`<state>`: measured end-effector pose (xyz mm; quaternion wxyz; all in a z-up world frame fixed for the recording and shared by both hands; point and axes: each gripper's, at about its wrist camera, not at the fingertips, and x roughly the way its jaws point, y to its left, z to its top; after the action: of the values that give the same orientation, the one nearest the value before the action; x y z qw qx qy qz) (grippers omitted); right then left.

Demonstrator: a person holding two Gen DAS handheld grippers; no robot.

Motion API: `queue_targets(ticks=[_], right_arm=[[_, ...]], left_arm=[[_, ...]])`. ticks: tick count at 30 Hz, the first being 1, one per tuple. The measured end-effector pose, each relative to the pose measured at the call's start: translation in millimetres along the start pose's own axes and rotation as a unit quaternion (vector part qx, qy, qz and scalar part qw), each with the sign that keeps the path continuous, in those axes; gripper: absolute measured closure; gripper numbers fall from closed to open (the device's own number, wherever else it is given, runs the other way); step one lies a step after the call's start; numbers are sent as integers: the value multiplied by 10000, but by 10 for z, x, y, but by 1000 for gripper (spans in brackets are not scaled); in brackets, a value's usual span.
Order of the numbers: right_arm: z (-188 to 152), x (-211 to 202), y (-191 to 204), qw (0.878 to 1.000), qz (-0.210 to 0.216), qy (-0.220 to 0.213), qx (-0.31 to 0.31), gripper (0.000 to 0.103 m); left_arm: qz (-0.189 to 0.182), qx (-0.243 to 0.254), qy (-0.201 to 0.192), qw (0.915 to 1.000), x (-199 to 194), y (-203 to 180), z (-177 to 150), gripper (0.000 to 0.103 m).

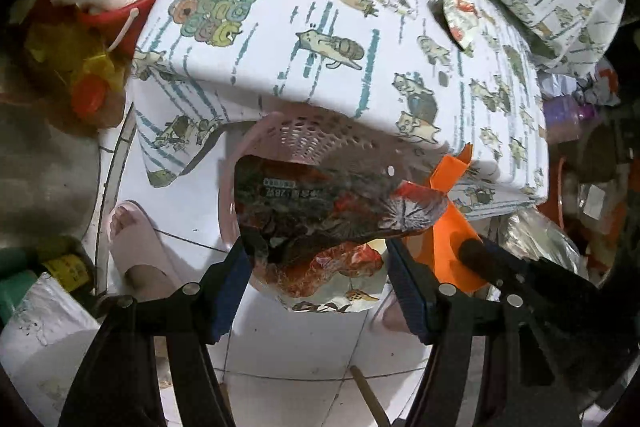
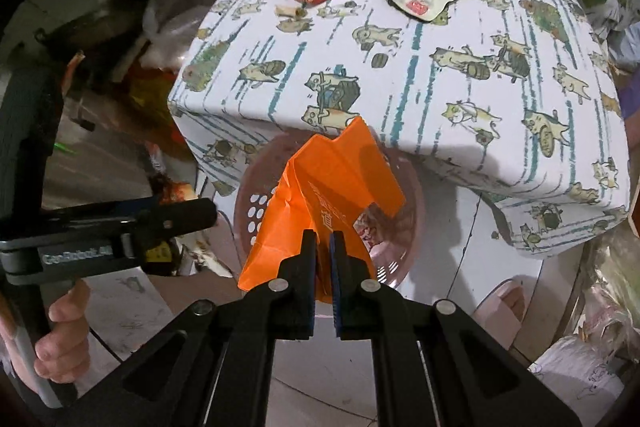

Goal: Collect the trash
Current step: 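Open both tools to drop the orange paper and snack bag into the basket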

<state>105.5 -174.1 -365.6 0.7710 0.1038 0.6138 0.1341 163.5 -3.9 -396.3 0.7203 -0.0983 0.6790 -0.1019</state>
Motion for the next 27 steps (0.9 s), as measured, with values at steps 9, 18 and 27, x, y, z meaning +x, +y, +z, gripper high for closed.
queue_targets(ticks=[9,18,27], right_arm=[[70,-139,41,9997,120,-212,51,89],[116,-497,-79,9966,-78,-774,268,85],[125,-727,-110,9932,-94,-1123,283,82]], left_arm=[[107,82,-143,9998,-93,-42,13,19],[553,61,-549,9969,-298,20,23,19],[807,121,-1359,9874,-799,2,20,19]])
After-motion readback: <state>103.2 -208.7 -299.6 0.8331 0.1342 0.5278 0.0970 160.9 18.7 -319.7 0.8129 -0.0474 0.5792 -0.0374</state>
